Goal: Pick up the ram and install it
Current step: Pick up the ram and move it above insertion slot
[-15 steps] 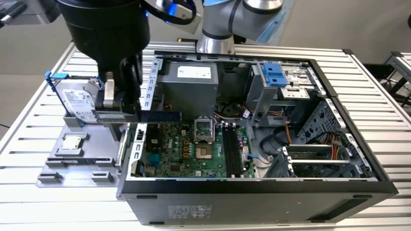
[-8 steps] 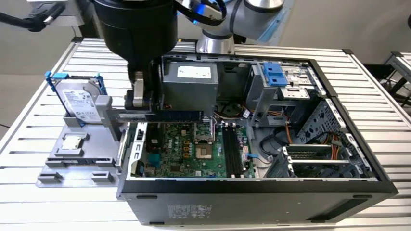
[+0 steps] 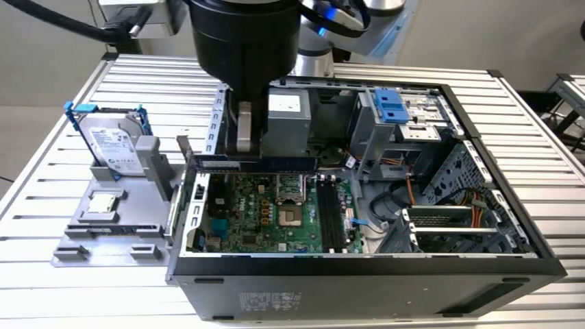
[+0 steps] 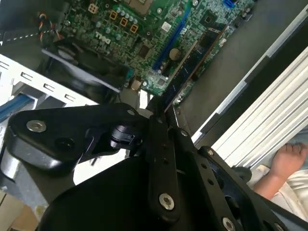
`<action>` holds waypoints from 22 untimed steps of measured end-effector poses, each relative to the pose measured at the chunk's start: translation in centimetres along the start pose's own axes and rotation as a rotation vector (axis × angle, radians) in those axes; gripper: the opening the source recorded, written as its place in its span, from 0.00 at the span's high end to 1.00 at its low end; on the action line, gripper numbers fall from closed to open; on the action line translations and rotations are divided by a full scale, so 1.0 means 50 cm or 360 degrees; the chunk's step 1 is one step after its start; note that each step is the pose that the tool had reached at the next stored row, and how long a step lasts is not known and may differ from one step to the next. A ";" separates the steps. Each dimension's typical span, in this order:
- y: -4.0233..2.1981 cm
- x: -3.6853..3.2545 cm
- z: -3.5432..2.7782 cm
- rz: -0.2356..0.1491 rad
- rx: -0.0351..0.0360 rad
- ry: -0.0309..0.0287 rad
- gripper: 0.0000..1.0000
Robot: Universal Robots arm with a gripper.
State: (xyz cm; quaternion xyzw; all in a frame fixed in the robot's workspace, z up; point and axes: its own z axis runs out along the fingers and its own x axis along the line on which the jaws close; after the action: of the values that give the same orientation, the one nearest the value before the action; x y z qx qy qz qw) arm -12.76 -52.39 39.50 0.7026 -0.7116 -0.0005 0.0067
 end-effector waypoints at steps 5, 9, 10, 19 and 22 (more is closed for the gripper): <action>-0.041 -0.002 0.000 0.0000 0.0000 0.00000 1.00; -0.073 -0.003 -0.001 0.0000 0.0000 -0.00002 1.00; -0.081 -0.004 -0.001 0.0000 0.0000 0.00000 1.00; -0.127 -0.008 0.000 0.0012 0.0000 -0.00068 1.00; -0.132 -0.008 0.000 0.0025 -0.0001 -0.00253 1.00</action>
State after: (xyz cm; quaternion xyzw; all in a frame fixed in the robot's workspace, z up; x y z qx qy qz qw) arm -6.15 -52.08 39.41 0.6970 -0.7171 -0.0062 0.0012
